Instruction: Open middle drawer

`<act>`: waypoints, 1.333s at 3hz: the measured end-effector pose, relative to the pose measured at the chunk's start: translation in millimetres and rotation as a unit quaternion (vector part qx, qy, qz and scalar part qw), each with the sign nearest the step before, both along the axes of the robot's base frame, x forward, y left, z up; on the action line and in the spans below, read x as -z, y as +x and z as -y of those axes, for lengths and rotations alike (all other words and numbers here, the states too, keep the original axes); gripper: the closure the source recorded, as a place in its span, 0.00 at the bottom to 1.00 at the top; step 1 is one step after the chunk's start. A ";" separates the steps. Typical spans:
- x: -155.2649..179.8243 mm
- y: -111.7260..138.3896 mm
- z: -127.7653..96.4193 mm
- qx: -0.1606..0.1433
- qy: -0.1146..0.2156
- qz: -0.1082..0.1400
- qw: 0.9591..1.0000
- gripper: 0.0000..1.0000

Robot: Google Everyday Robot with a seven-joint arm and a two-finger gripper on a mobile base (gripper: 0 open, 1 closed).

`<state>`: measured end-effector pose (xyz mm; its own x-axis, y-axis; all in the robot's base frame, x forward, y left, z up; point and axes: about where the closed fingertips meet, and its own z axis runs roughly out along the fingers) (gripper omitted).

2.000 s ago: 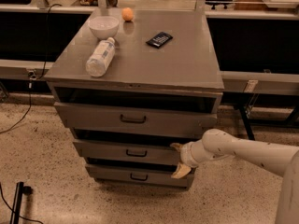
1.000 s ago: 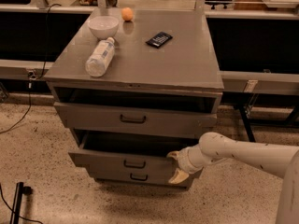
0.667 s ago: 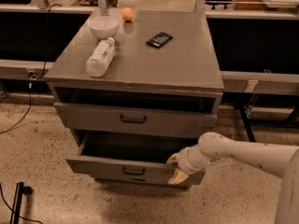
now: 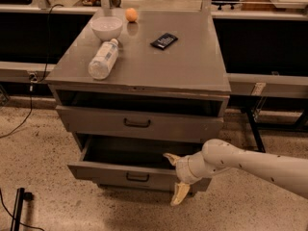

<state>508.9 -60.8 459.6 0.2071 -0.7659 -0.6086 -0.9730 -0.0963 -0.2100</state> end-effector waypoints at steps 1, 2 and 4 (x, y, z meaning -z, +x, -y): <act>0.4 -0.1 0.4 0.000 0.000 -0.001 1.000 0.00; 2.8 4.3 0.4 -0.007 -0.003 -0.018 1.000 0.00; -3.1 6.2 6.0 0.011 -0.008 -0.038 0.999 0.00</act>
Offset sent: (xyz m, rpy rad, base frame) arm 0.0128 -0.0028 -0.0036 -0.0171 0.0793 0.0306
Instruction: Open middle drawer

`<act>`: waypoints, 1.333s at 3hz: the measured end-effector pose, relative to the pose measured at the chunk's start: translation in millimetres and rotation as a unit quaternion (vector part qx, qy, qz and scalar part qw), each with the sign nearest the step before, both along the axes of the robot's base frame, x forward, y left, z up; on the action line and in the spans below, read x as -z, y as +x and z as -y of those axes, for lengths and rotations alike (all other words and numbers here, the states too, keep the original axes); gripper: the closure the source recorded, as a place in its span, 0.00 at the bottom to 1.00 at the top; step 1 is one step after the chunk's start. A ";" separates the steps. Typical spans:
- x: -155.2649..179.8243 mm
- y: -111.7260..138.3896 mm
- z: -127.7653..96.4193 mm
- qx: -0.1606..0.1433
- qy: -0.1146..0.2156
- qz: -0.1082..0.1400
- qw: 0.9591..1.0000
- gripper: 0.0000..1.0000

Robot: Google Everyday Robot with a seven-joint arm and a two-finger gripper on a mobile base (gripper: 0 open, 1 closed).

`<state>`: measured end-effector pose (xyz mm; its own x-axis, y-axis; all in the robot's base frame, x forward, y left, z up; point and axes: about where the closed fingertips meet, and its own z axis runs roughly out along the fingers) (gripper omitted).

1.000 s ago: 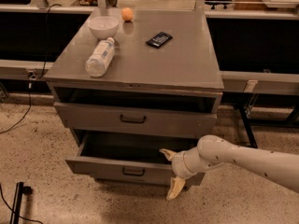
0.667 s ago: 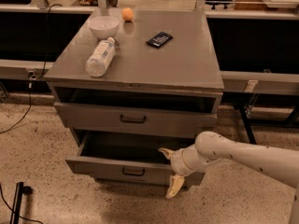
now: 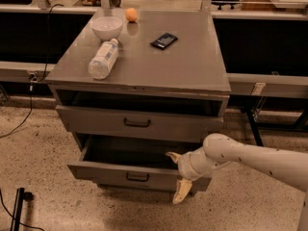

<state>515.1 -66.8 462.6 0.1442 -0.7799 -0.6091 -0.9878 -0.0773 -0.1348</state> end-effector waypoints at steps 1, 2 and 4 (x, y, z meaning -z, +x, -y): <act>-16.0 3.3 7.7 0.014 -0.020 0.015 1.000 0.16; -36.6 11.4 18.5 0.034 -0.032 0.032 0.998 0.38; -46.8 20.9 22.8 0.047 -0.034 0.044 0.997 0.84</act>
Offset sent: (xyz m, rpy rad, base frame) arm 0.0241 -0.0366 0.0672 -0.0992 -0.1142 -0.1285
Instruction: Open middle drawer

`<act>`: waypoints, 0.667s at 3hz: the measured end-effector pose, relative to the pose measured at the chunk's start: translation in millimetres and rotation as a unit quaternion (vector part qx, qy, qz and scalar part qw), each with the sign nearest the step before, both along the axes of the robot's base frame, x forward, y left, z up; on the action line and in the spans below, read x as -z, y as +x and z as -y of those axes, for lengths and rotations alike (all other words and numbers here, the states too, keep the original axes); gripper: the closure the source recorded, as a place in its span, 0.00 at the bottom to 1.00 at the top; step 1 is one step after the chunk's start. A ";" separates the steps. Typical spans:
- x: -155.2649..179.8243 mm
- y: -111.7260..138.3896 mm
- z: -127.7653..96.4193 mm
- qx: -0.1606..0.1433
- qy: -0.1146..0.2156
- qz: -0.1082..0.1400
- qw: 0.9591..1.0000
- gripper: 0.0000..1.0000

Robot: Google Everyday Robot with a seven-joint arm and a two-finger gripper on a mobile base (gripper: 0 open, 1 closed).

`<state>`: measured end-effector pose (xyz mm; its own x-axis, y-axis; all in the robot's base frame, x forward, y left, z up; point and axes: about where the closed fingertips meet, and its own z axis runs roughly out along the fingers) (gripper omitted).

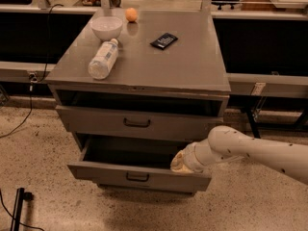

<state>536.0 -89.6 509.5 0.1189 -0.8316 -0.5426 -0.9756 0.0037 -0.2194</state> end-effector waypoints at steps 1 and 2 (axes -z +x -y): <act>5.0 1.7 -3.1 0.006 -0.002 0.002 1.000 1.00; 16.2 10.6 -7.1 0.028 0.008 0.015 0.999 1.00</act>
Offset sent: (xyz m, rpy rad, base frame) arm 0.0341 0.0081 -0.0292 0.0495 -0.1012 -0.1480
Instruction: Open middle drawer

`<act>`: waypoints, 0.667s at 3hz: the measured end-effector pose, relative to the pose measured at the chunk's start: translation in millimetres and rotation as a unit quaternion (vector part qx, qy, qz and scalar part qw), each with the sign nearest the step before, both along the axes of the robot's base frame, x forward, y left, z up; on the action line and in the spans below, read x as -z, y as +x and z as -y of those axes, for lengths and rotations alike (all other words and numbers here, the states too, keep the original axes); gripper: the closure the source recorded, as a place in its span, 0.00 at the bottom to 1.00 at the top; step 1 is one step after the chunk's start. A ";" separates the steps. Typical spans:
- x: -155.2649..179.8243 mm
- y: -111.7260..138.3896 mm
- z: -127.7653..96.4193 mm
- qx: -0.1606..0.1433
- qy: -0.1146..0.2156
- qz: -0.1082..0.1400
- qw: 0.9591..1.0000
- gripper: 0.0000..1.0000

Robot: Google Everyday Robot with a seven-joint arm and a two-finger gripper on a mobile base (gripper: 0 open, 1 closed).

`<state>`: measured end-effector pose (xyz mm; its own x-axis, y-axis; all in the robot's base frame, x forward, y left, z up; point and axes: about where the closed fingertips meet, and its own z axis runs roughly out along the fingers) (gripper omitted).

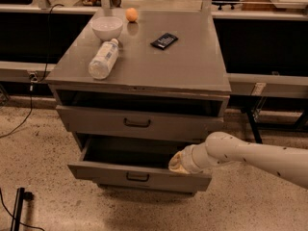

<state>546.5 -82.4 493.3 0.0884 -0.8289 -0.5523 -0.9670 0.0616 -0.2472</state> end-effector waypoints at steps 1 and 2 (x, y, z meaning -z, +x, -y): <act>13.6 26.9 -3.7 0.039 0.009 0.019 0.999 1.00; 26.2 46.9 -5.3 0.058 0.019 0.019 0.998 1.00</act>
Offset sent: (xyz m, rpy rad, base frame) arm 0.0782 0.0030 -0.0405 0.0680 -0.0278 -0.1637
